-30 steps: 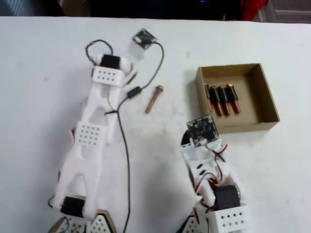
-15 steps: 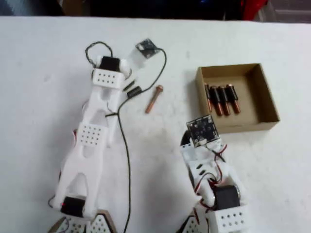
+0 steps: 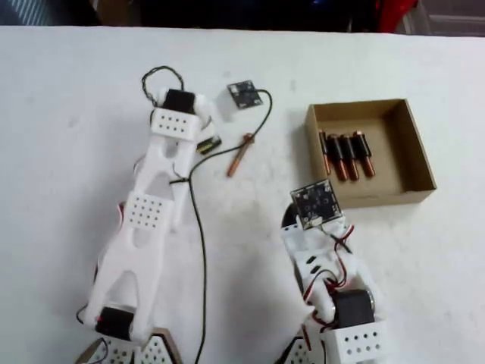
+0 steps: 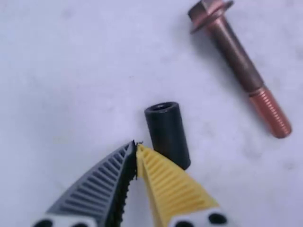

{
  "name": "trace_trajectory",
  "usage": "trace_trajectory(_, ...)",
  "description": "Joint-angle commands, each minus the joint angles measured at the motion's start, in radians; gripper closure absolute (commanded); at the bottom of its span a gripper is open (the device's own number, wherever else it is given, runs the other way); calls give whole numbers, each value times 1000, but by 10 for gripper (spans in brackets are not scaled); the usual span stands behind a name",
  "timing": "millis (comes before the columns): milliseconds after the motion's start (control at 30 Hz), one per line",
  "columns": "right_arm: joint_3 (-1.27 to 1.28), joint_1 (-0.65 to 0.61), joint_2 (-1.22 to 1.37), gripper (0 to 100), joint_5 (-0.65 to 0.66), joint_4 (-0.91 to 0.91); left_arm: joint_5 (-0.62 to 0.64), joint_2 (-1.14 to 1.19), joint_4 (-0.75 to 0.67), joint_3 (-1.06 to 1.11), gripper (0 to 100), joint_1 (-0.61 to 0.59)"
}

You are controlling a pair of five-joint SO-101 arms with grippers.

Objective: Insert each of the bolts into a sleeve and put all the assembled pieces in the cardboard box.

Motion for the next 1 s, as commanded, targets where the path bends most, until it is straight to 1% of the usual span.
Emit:
trace_trajectory(0,-6,4,-10,978,2,2,-219,-5,17,-48,980,19)
trace_trajectory(33,-6,4,-10,978,2,2,-285,-5,23,-48,980,18)
trace_trajectory(100,-6,4,-10,978,2,2,-376,-7,51,-49,980,8)
trace_trajectory(167,-6,4,-10,978,2,2,-439,-10,60,-49,980,5)
trace_trajectory(267,-6,4,-10,978,2,2,-494,-10,55,-49,978,2)
trace_trajectory(533,-5,4,-10,978,3,-10,-503,-15,48,-49,978,1)
trace_trajectory(700,37,5,-10,978,3,-73,-500,-18,-3,-49,979,-5)
trace_trajectory(767,37,4,-10,978,3,-70,-486,-30,-29,-49,979,-16)
trace_trajectory(800,37,4,-10,978,3,-68,-451,-39,-46,-49,979,-24)
trace_trajectory(867,37,4,-10,978,3,-68,-341,-68,-80,-49,979,-42)
trace_trajectory(967,35,7,-10,978,5,-68,-190,-108,-78,-49,979,-62)
